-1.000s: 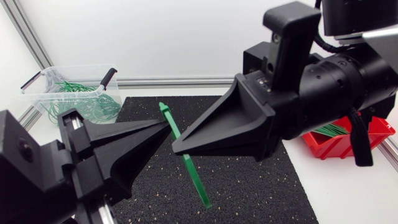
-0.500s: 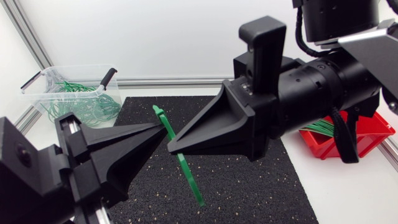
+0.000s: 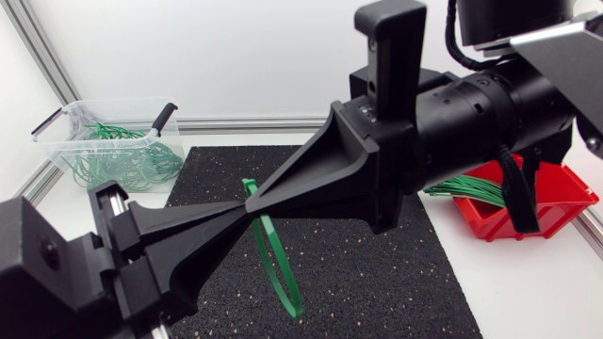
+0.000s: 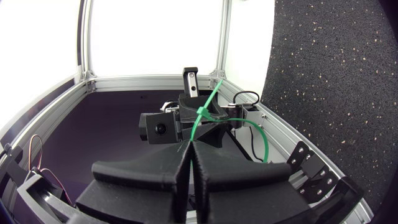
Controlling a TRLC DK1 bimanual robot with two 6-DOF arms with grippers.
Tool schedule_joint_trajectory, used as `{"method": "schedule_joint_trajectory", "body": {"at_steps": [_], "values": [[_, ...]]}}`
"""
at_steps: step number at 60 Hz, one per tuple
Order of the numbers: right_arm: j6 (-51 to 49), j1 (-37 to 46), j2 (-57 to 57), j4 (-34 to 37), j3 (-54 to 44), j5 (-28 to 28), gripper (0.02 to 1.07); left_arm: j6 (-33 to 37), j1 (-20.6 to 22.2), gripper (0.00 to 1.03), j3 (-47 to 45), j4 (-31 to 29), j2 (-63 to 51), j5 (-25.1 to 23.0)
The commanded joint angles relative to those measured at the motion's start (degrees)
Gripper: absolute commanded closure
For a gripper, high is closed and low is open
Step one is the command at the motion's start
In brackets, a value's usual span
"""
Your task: Take a green cable tie from the red box, thread the tail through the head to close it, then place it in the transparent bin on the left.
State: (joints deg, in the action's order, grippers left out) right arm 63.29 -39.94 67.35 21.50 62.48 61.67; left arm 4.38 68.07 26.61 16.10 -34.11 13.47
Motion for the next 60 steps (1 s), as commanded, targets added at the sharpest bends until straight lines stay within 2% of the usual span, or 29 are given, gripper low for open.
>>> {"method": "schedule_joint_trajectory", "body": {"at_steps": [1,35,42,50,56,60], "values": [[1.8,1.2,2.0,-1.2,0.8,-1.5,1.01,1.2,1.2,0.99,-1.0,0.1,0.8,-1.1],[0.3,3.2,1.6,-2.7,-3.7,-1.5,1.00,2.3,0.8,0.99,-0.7,-0.4,1.4,-0.6],[-1.3,3.7,0.0,-2.7,-3.9,-1.0,0.75,2.6,0.7,0.99,-0.8,-0.3,0.8,-0.6],[-2.2,5.1,-1.9,-2.6,-3.8,0.6,0.55,3.1,0.3,0.99,-0.9,-0.4,0.5,-0.6],[-4.2,5.7,-2.8,-1.7,-3.7,1.9,0.34,3.4,0.0,0.98,-1.3,-0.3,0.3,-0.7],[-4.6,6.7,-3.2,-1.7,-3.6,2.5,0.31,4.7,-0.1,0.95,-1.8,0.2,-0.2,-0.7]]}}
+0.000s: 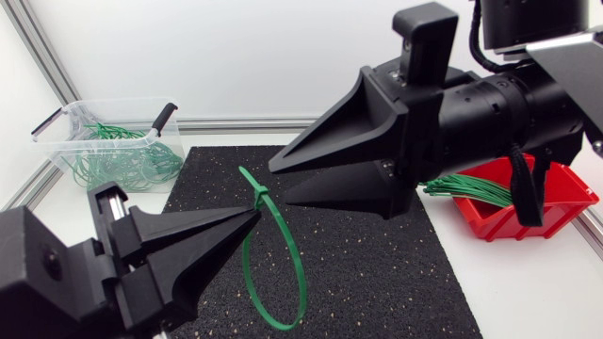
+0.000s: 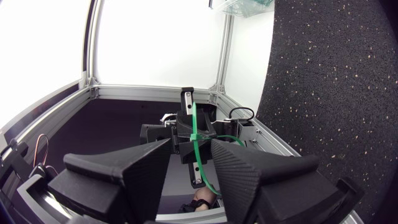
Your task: Take a green cable tie from the red box, thread the tail through the head to close it, then place it in the transparent bin on the left.
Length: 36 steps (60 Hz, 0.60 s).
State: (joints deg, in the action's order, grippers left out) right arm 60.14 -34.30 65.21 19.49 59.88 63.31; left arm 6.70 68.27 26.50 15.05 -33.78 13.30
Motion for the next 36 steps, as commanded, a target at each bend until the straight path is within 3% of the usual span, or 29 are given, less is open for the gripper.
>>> {"method": "schedule_joint_trajectory", "body": {"at_steps": [1,36], "values": [[-1.5,1.5,-1.1,0.3,-0.9,1.0,0.31,2.6,-0.3,0.94,-1.7,1.2,-0.5,-0.6],[-13.0,1.2,8.1,0.9,1.8,3.5,0.31,8.6,-0.7,0.94,-2.3,0.9,-2.1,-2.2]]}}
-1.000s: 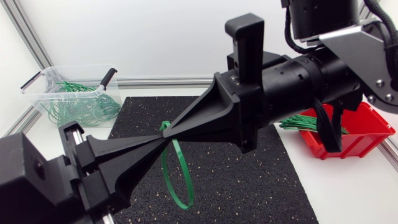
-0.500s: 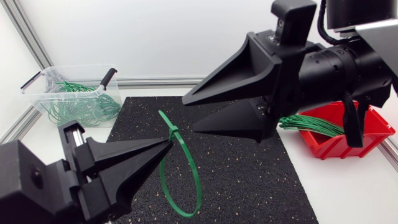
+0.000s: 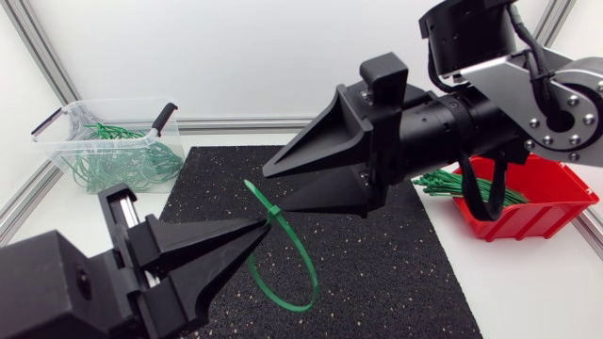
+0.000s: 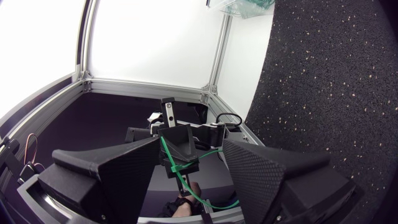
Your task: Take a green cable tie from the red box, thread the tail through the head to close it, then place it in the transparent bin on the left.
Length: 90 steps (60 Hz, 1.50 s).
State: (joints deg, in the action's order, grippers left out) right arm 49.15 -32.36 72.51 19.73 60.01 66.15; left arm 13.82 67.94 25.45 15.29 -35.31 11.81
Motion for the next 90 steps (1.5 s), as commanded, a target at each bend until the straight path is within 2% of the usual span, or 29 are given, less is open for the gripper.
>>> {"method": "schedule_joint_trajectory", "body": {"at_steps": [1,5,24,34,37,47,57,64,69,90], "values": [[-2.1,-0.8,0.8,0.7,1.8,0.8,0.31,1.5,-0.5,0.95,-1.3,0.7,-0.5,-0.8],[-2.5,-1.0,0.8,0.7,2.0,1.3,0.31,1.1,-0.9,1.00,-1.3,0.9,-0.5,-1.1],[-6.1,0.0,2.4,0.8,2.7,3.0,0.32,1.2,-1.2,1.00,-1.6,1.2,-0.5,-1.7],[-8.3,0.1,2.9,0.8,2.8,3.2,0.58,2.3,-1.4,1.00,-2.6,2.8,-1.3,-1.7],[-8.8,-0.1,2.9,0.8,2.8,3.1,0.61,2.4,-1.4,1.00,-2.8,2.9,-1.3,-1.7],[-9.0,-1.1,2.7,1.5,2.8,3.1,0.62,2.5,-1.4,1.00,-2.9,2.8,-1.4,-1.7],[-9.9,-1.9,2.4,2.6,2.6,2.4,0.81,2.5,-1.3,1.00,-2.6,2.6,-1.6,-1.7],[-10.0,-1.8,2.1,2.9,2.5,1.9,0.85,2.5,-1.3,1.00,-2.6,2.6,-1.7,-1.6],[-10.1,-1.8,1.6,2.9,2.4,1.3,1.01,2.5,-1.3,1.00,-2.6,2.7,-2.0,-1.7],[-10.6,-3.4,-1.9,4.7,2.0,-0.8,1.01,4.5,-1.0,1.00,-3.6,4.5,-3.4,-1.4]]}}
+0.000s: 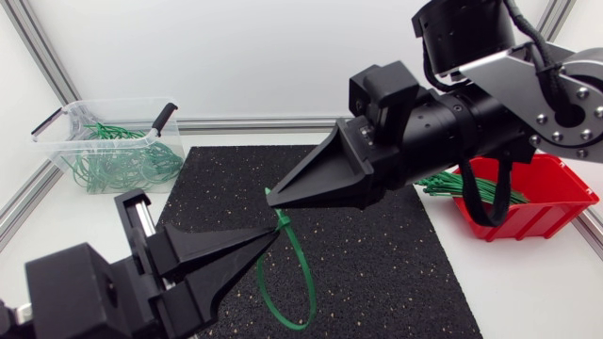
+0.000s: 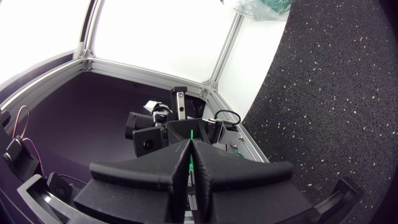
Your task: Take a green cable tie from the red box, thread the tail through the head to close it, then place it in the transparent bin on the left.
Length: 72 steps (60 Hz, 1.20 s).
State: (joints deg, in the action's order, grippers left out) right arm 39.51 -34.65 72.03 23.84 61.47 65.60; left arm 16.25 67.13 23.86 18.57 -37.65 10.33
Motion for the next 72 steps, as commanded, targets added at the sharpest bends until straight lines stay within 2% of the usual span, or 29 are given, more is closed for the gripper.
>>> {"method": "schedule_joint_trajectory", "body": {"at_steps": [1,17,37,48,62,63,65,70,72], "values": [[-1.0,-1.3,-1.5,0.7,0.6,-0.5,1.01,2.0,-0.2,1.00,-2.0,1.3,-1.1,0.0],[-1.4,-1.4,3.6,-0.1,3.0,-4.6,1.01,1.6,1.9,1.00,-2.1,1.9,-2.7,1.7],[-1.8,-0.4,8.9,-1.6,4.8,-5.7,1.01,-0.4,5.5,1.00,-1.8,2.4,-3.8,3.9],[-1.8,-0.7,9.6,-1.6,5.0,-6.2,1.01,-0.9,6.9,1.00,-1.0,2.8,-5.0,5.1],[-3.4,0.1,4.3,-0.6,1.0,-6.2,1.01,-0.7,5.9,1.00,-1.2,2.4,-5.4,6.7],[-4.2,0.5,3.8,-0.3,0.8,-6.2,1.00,-0.7,5.8,1.00,-1.1,2.4,-5.3,6.9],[-5.1,1.1,3.3,0.2,0.2,-6.2,0.91,-0.6,5.0,1.00,-1.2,1.9,-4.7,7.1],[-10.0,3.2,2.8,3.3,-0.9,-6.2,0.52,-1.0,-0.5,1.00,-1.1,1.1,-4.5,7.1],[-12.5,4.2,3.0,4.4,-1.5,-7.2,0.43,-1.6,-3.2,1.00,-1.1,0.8,-4.7,6.4]]}}
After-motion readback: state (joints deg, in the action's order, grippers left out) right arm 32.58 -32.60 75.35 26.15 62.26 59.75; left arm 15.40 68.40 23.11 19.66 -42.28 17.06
